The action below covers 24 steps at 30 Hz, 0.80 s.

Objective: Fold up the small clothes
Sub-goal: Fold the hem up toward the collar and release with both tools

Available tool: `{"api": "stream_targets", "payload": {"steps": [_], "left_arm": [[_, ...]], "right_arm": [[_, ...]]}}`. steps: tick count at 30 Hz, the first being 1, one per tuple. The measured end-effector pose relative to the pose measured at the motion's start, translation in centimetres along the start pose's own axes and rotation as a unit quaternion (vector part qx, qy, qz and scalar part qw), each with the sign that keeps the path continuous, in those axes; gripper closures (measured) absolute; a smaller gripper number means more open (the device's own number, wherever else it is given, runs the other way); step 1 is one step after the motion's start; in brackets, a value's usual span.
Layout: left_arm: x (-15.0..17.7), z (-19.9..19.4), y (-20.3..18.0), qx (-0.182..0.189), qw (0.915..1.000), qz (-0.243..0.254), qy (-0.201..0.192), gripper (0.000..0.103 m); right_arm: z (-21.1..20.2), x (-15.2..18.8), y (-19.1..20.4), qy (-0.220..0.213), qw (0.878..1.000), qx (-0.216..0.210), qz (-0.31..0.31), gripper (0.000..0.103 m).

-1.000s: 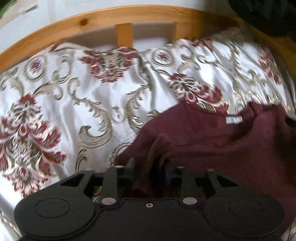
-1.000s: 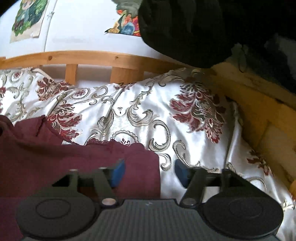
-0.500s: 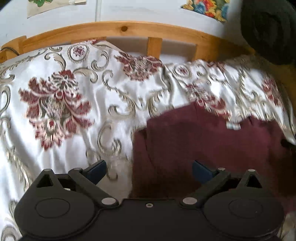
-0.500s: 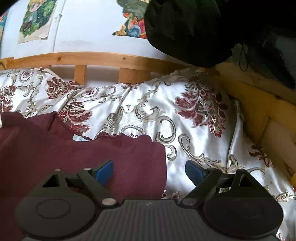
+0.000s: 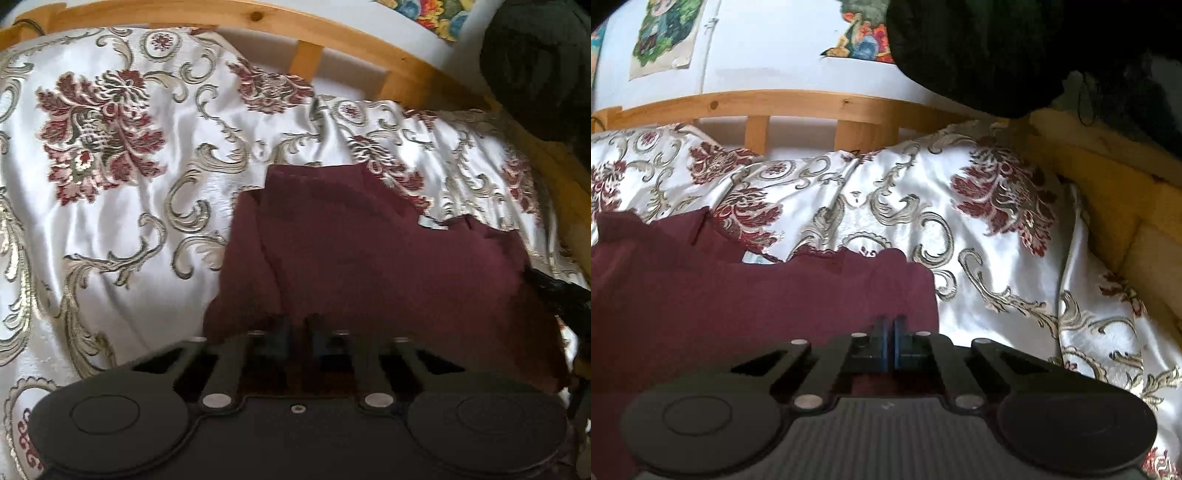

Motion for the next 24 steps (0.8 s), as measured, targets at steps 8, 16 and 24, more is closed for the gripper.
{"api": "stream_targets", "payload": {"steps": [8, 16, 24], "left_arm": [[-0.6, -1.3, -0.9, -0.031, 0.9980, 0.031, -0.045, 0.097], [0.5, 0.1, 0.1, -0.030, 0.9994, 0.005, -0.015, 0.094], [0.8, -0.4, -0.4, -0.038, 0.9990, -0.018, -0.013, 0.066]], "right_arm": [[-1.2, -0.1, -1.3, -0.009, 0.999, 0.017, 0.028, 0.100], [-0.8, 1.2, -1.8, 0.015, 0.998, 0.012, 0.060, 0.099], [-1.8, 0.7, -1.3, 0.007, 0.998, -0.005, 0.061, 0.080]]}}
Point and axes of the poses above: each gripper's, at about its wrist camera, not at the fingertips, and z roughly the way its jaws point, y to its left, x to its underside, the point moved 7 cm from there along z, roughly the way its jaws point, and after that the axes turned 12 degrees about -x, right-handed, at the moved point
